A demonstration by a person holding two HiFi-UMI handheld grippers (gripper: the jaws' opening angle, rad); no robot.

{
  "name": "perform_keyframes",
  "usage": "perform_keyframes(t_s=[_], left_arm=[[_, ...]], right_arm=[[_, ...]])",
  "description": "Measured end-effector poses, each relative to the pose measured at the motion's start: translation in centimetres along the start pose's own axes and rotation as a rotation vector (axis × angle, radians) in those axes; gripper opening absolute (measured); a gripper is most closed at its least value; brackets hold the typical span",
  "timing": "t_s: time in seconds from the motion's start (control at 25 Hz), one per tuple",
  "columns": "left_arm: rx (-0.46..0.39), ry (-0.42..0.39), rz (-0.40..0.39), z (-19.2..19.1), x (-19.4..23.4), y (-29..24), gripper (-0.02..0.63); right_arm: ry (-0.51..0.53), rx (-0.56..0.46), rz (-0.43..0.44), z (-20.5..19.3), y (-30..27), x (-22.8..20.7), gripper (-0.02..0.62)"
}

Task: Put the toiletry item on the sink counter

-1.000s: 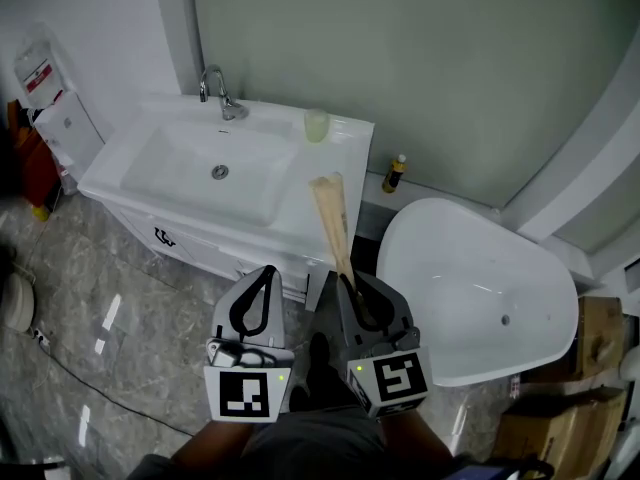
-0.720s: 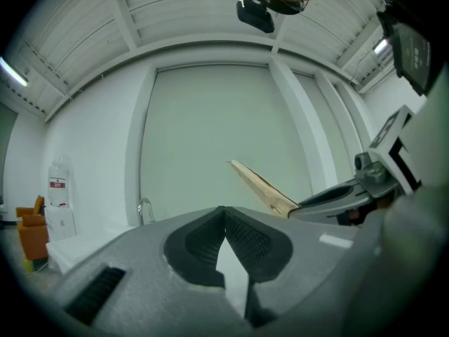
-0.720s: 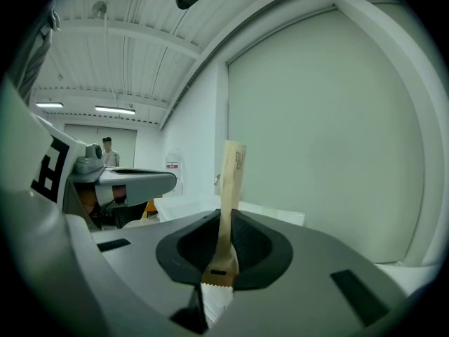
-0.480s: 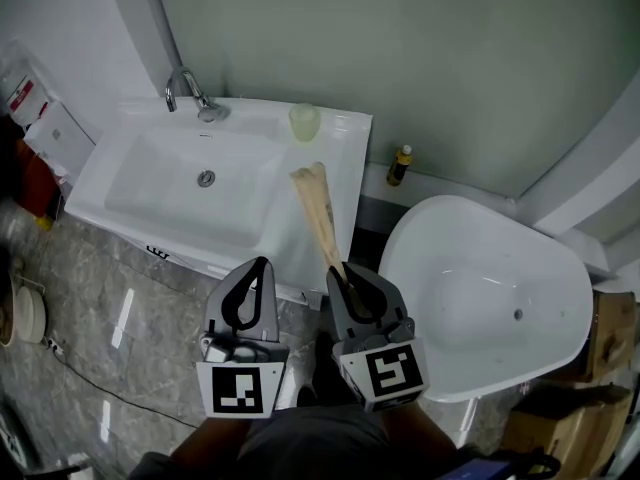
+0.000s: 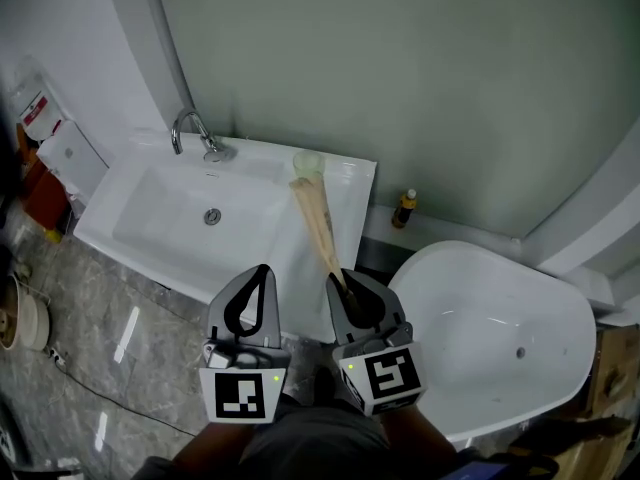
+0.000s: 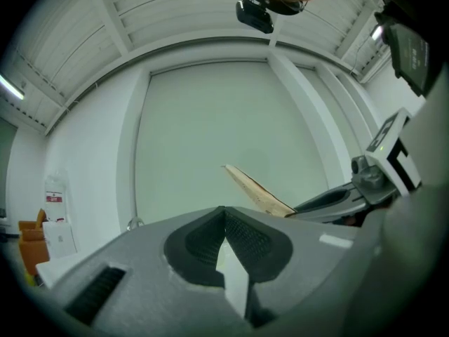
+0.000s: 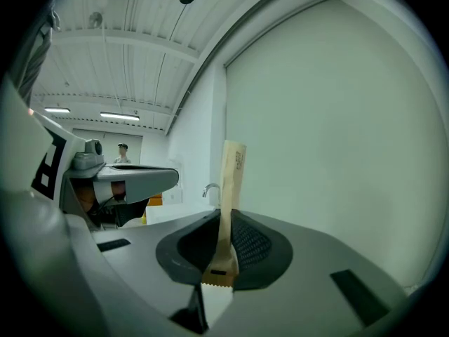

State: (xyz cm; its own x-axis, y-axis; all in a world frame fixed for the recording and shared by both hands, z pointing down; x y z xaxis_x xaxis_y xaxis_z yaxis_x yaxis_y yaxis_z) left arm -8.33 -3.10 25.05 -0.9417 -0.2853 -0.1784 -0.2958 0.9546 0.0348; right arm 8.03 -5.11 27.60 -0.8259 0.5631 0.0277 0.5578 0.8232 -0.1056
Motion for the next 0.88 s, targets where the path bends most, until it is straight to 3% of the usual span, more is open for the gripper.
perform_keyframes(t_s=[0.16,0.64,0.88], left_arm=[[0.001,-0.006,0.012,0.5,0.6,-1.2,0.011],[0.043,0.016,-0.026,-1.5,1.7,-4.3,0.011],[0.096,0.034,-0.062,-3.6,2.7,-6.4,0.011]], right_arm=[[0.014,-0.017,0.007,0.8,-1.1,-0.9,0.043],[-0.018,0.058,-0.025,-0.9,-3.7,-2.1,0.043],[-0.045,0.137,-0.058,-2.8,-5.6,-2.9,0.043]])
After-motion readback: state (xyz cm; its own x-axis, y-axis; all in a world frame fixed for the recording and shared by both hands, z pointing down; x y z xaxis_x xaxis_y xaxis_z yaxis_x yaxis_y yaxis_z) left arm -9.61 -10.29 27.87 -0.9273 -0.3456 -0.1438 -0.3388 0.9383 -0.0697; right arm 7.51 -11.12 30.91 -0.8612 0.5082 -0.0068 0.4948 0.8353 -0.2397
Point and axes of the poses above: the fingertips, and each gripper's own axes: y backward along the fingers, x to its left, z out of its top, the point moved 9 cm from there along y, backward along the fingers
